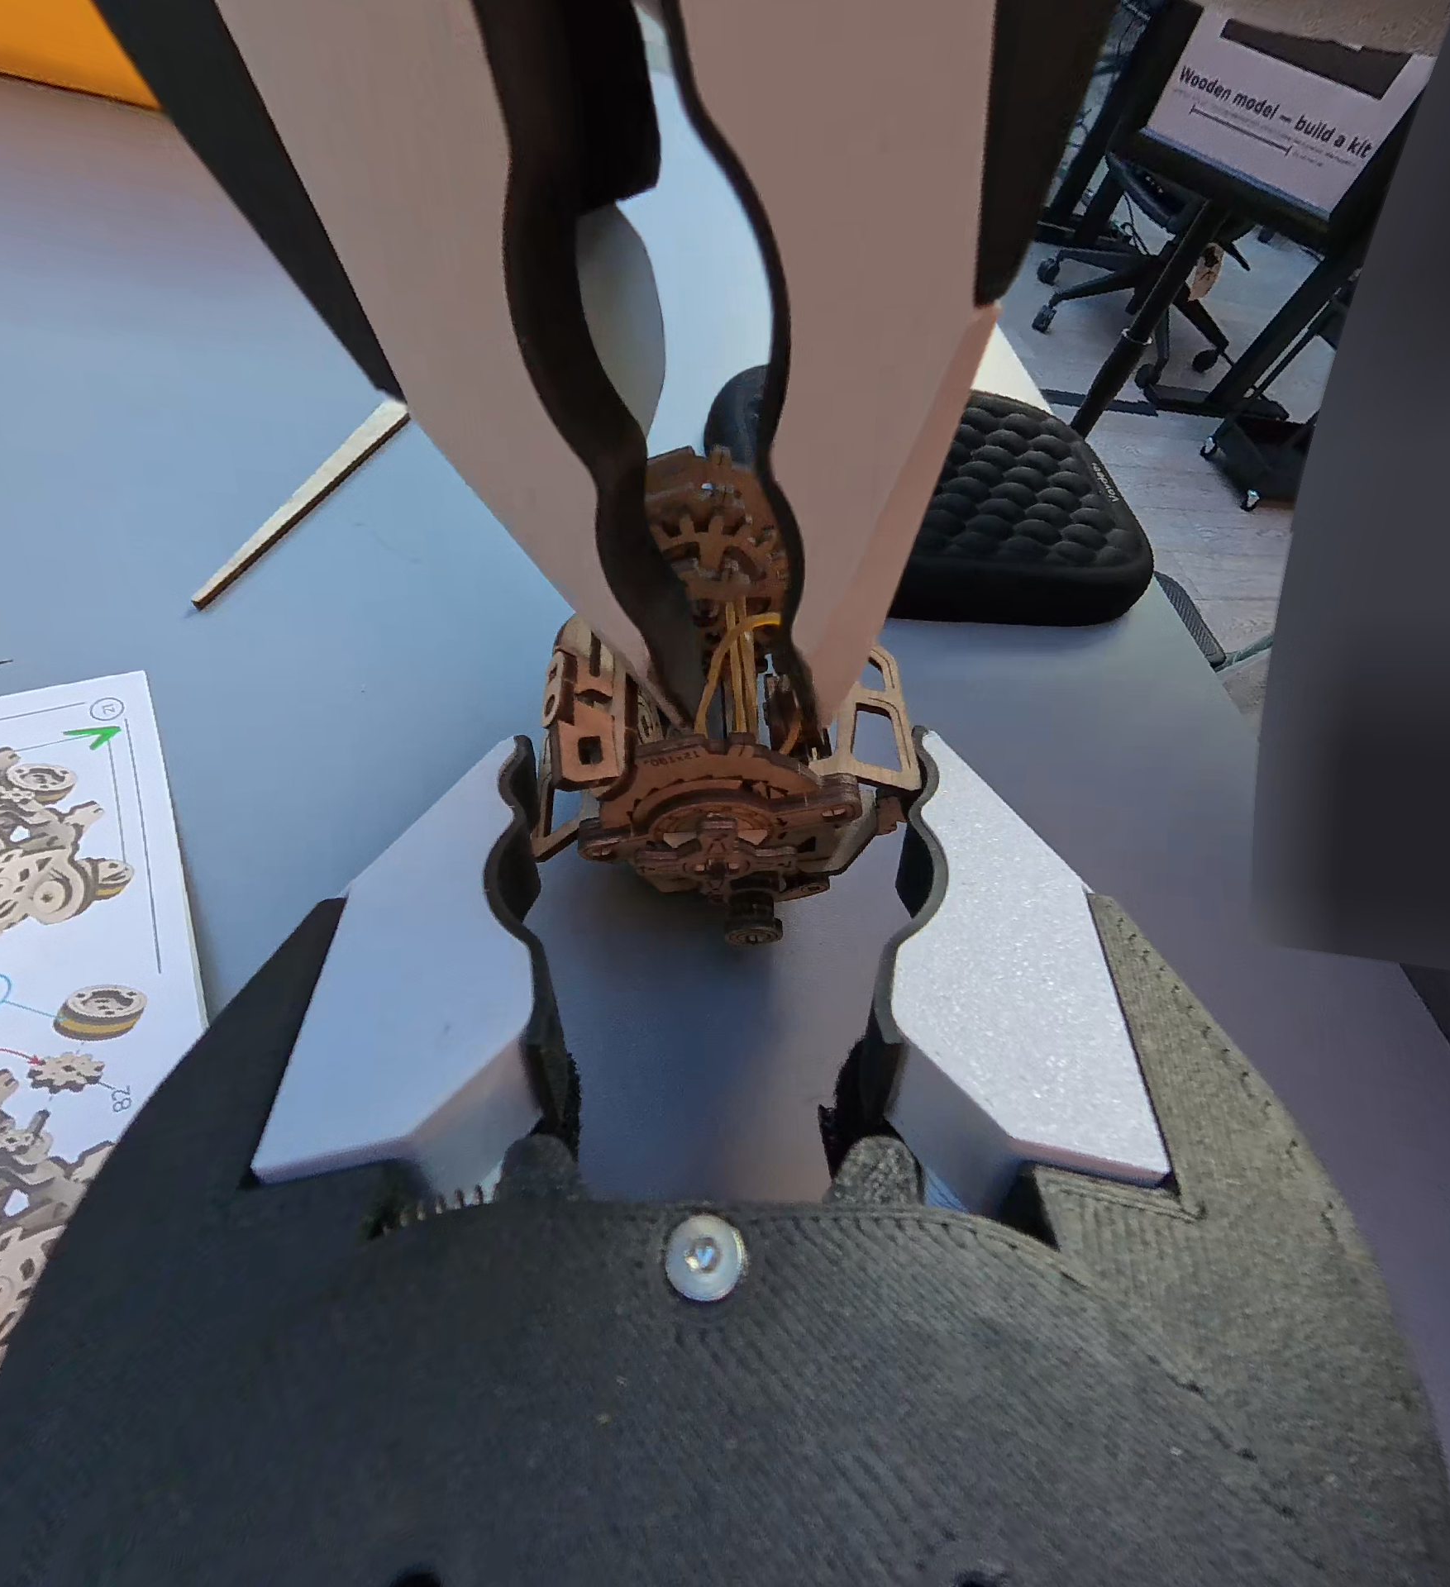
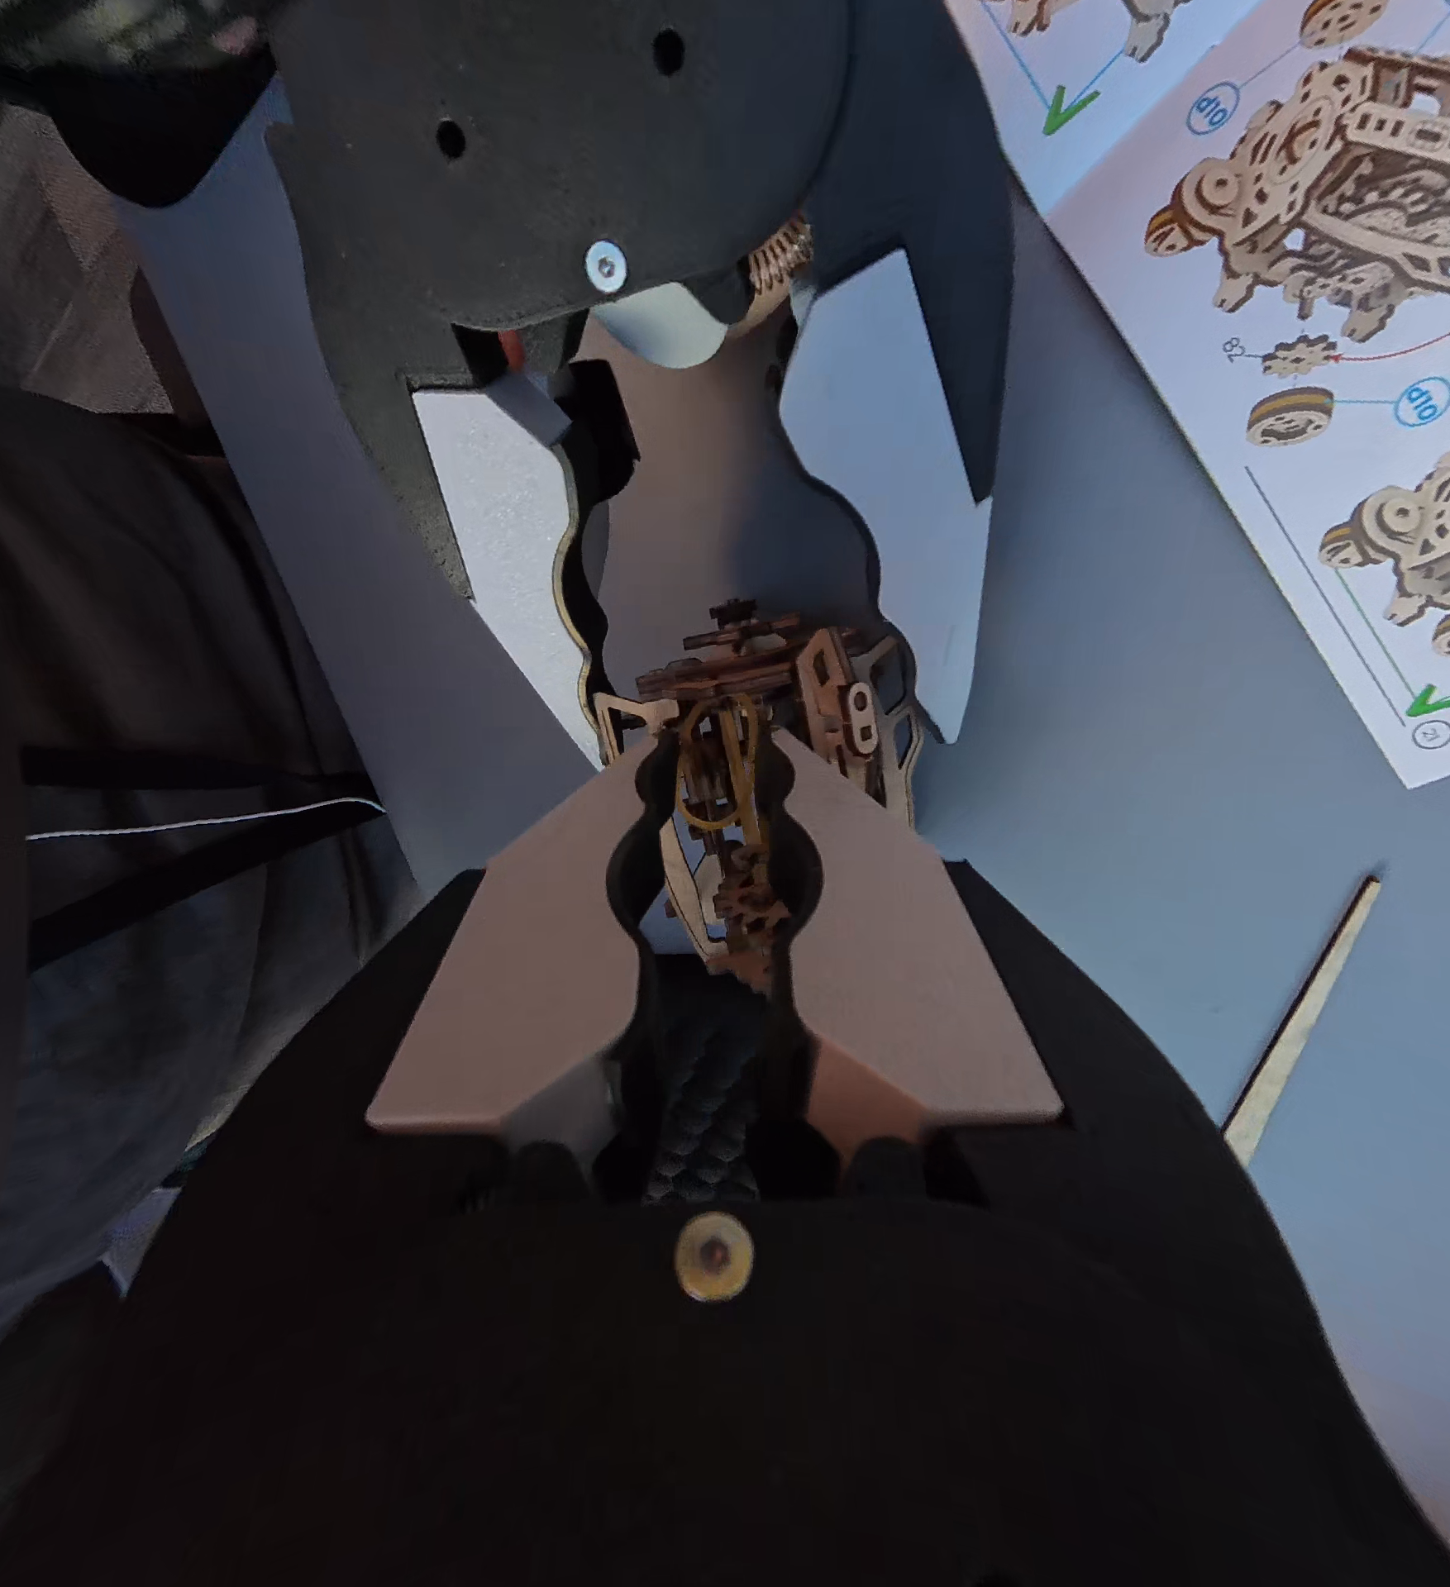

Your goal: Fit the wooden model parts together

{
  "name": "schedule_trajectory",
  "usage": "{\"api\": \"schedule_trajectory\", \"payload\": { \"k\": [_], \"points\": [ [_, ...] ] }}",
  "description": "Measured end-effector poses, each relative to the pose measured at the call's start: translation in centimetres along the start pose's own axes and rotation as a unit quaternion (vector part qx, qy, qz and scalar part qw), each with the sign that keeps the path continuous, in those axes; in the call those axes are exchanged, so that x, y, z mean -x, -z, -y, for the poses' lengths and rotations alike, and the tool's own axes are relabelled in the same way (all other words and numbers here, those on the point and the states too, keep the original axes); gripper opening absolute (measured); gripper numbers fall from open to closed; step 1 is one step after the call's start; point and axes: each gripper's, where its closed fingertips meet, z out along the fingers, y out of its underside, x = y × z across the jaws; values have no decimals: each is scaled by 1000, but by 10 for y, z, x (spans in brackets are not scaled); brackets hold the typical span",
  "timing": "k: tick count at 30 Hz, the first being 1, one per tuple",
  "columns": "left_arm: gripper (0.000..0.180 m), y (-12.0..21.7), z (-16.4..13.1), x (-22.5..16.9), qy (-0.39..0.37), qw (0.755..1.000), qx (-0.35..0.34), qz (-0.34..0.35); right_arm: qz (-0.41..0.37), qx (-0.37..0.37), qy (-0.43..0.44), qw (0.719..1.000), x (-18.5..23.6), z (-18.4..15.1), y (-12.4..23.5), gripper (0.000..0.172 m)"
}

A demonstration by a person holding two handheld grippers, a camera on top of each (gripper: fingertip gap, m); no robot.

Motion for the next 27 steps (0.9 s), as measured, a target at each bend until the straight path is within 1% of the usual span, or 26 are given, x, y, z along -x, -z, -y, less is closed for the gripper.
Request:
{"api": "schedule_trajectory", "payload": {
  "k": [3, 6, 9, 12, 15, 17, 19, 20, 21, 22, 24, 25, 26, 27],
  "points": [
    [84, 0, 0, 0, 2, 1000, 0, -2, -3, -28, 13, 1000, 3, 1, 0, 19],
    [84, 0, 0, 0, 3, 1000, 0, -4, -17, -26, 15, 999, 2, -6, -3, 22],
    [84, 0, 0, -1, 3, 1000, 0, -4, -32, -50, 31, 998, 1, -4, 0, 22],
    [84, 0, 0, 0, 5, 1000, 0, -5, -47, -74, 45, 995, 0, -1, 7, 27],
    [84, 0, 0, -1, 3, 1000, 0, -6, -75, -95, 57, 991, -5, -2, 17, 26],
    [84, 0, 0, -1, 2, 1000, 1, -6, -101, -135, 72, 983, -6, 1, 32, 26],
    [84, 0, 0, -2, 1, 1000, 1, -9, -124, -218, 90, 964, -2, 9, 56, 23],
    [84, 0, -1, -3, 1, 1000, 2, -11, -136, -272, 106, 947, 2, 11, 73, 23],
    [84, 0, -1, -3, 2, 1000, 2, -13, -152, -336, 124, 921, 5, 12, 93, 24],
    [84, 0, -1, -4, 2, 1000, 3, -17, -158, -403, 144, 890, 10, 10, 112, 25],
    [84, 1, -1, -5, 3, 1000, 4, -21, -175, -498, 152, 836, 5, -8, 134, 28],
    [84, 1, -2, -5, 3, 1000, 5, -24, -188, -514, 137, 825, -7, -19, 135, 30],
    [84, 1, -2, -7, 3, 1000, 6, -28, -212, -506, 111, 829, -28, -32, 130, 31],
    [84, 1, -3, -8, 3, 999, 7, -33, -242, -481, 87, 838, -52, -47, 120, 32]
  ]
}}
